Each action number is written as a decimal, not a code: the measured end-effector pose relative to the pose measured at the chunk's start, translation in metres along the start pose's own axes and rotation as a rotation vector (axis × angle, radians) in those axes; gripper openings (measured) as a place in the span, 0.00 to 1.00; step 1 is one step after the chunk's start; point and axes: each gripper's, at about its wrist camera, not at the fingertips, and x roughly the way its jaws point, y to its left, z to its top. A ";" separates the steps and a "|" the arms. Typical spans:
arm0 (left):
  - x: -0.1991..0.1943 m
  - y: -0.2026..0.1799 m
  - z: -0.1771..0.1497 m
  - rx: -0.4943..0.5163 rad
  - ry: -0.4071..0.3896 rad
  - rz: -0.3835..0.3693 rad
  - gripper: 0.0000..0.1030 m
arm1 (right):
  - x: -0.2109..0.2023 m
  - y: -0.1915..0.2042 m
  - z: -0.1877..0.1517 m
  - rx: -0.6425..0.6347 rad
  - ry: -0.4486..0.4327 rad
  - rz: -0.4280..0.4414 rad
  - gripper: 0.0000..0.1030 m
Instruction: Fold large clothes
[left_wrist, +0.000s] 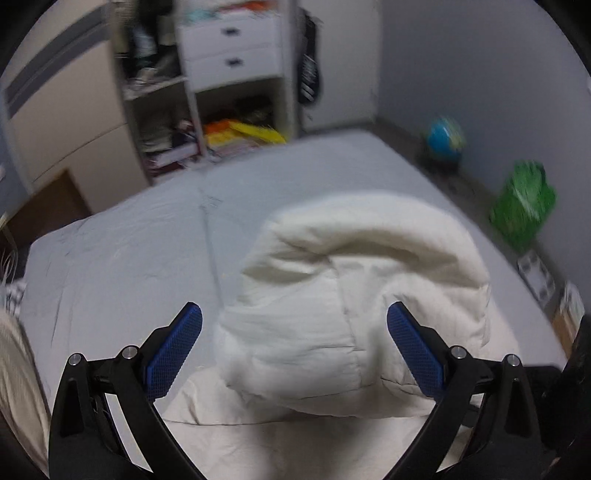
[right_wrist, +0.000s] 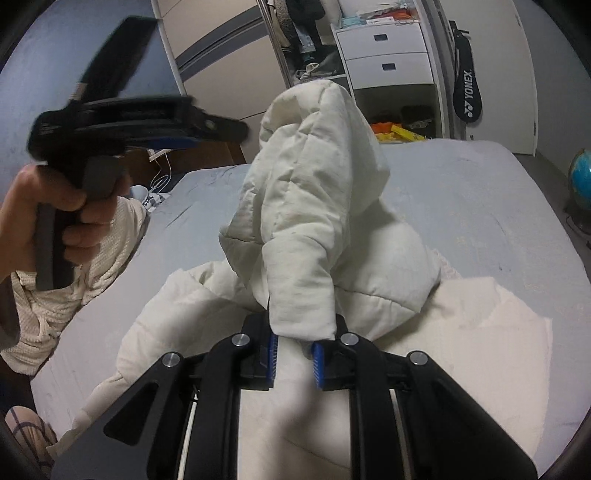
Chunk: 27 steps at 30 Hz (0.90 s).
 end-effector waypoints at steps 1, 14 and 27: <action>0.009 -0.005 0.001 0.019 0.025 -0.012 0.94 | -0.001 -0.002 -0.001 0.006 -0.001 0.003 0.13; 0.021 -0.003 -0.011 -0.070 0.024 -0.241 0.06 | -0.006 -0.012 -0.009 0.054 0.011 0.020 0.14; -0.023 0.027 -0.026 -0.186 -0.100 -0.225 0.06 | -0.066 -0.033 -0.034 0.563 -0.071 0.412 0.53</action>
